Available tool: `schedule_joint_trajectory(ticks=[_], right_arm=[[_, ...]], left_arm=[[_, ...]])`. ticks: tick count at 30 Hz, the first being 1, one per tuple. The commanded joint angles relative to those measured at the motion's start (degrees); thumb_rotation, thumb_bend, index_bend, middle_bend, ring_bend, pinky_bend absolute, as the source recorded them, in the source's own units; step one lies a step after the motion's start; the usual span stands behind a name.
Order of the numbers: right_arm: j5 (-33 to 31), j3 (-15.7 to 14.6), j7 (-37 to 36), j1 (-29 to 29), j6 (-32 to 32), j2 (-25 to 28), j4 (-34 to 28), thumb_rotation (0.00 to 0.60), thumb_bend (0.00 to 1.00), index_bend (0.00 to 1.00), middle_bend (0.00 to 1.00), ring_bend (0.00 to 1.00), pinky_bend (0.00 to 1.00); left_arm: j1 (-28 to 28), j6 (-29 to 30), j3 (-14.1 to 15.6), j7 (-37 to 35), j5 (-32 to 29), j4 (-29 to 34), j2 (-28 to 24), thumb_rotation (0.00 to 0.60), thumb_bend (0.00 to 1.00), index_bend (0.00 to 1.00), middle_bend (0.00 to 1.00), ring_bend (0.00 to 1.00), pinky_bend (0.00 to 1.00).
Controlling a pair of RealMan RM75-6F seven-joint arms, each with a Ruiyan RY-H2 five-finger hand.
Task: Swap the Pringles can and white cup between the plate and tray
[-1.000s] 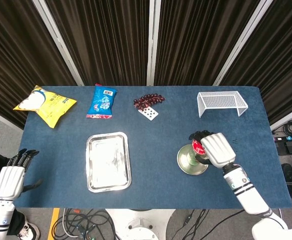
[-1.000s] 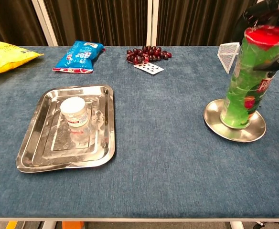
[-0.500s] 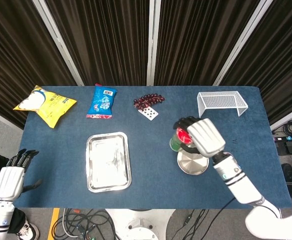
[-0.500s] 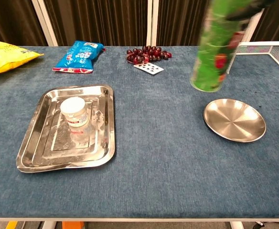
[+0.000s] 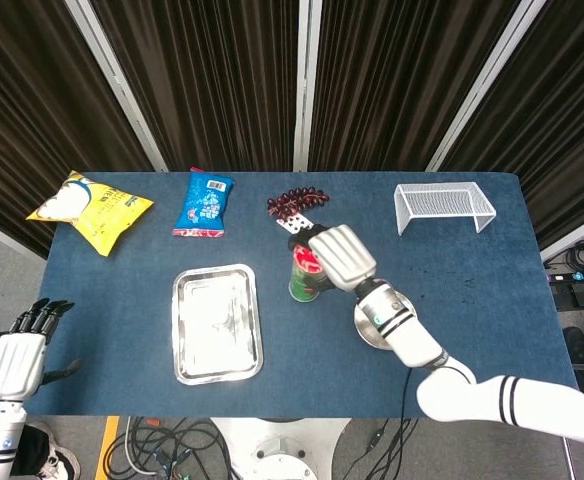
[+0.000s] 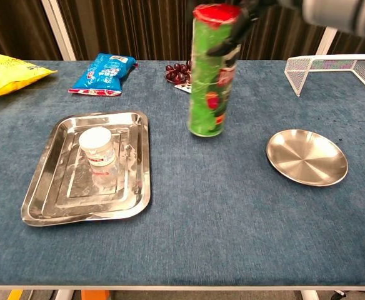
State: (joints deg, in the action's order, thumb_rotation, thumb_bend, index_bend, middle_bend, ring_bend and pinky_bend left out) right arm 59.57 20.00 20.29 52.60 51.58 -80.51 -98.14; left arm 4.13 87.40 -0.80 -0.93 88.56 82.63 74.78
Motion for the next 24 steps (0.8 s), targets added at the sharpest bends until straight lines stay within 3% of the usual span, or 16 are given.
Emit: schedule_joint_trajectory(ticks=[1, 8, 11, 18, 20, 24], right_arm=[[-0.06, 0.09, -0.59, 1.37, -0.32, -1.86, 1.62, 0.600, 0.18, 0.37, 0.39, 0.39, 0.55], [1.18, -0.94, -1.09, 2.70, 0.27, -4.10, 4.20, 0.600, 0.18, 0.35, 0.38, 0.38, 0.53], [1.58, -1.32, -1.77, 2.70, 0.37, -4.04, 4.32, 0.600, 0.18, 0.31, 0.35, 0.33, 0.48], [-0.25, -2.21, -1.69, 3.27, -1.74, -2.11, 3.28, 0.600, 0.06, 0.04, 0.13, 0.02, 0.17], [-1.52, -2.48, -1.12, 3.52, -2.43, -1.18, 2.43, 0.600, 0.03, 0.00, 0.07, 0.00, 0.12], [-2.08, -2.78, -0.85, 3.55, -2.01, -0.29, 1.27, 0.600, 0.02, 0.00, 0.05, 0.00, 0.10]], left_arm=[[-0.03, -0.21, 0.27, -0.11, 0.14, -0.28, 0.07, 0.600, 0.05, 0.18, 0.17, 0.10, 0.21], [-0.14, -0.18, 0.49, -0.24, 0.34, -0.50, 0.14, 0.600, 0.05, 0.18, 0.17, 0.10, 0.21], [-0.05, -0.35, 0.50, -0.26, 0.37, -0.66, 0.25, 0.600, 0.05, 0.18, 0.17, 0.10, 0.21], [-0.13, -0.52, 0.50, -0.21, 0.09, -0.88, 0.39, 0.600, 0.05, 0.18, 0.17, 0.10, 0.21], [-0.13, -0.40, 0.46, -0.16, 0.19, -0.73, 0.29, 0.600, 0.05, 0.18, 0.17, 0.10, 0.21], [-0.07, -0.16, 0.31, -0.04, 0.35, -0.42, 0.11, 0.600, 0.05, 0.18, 0.17, 0.10, 0.21]])
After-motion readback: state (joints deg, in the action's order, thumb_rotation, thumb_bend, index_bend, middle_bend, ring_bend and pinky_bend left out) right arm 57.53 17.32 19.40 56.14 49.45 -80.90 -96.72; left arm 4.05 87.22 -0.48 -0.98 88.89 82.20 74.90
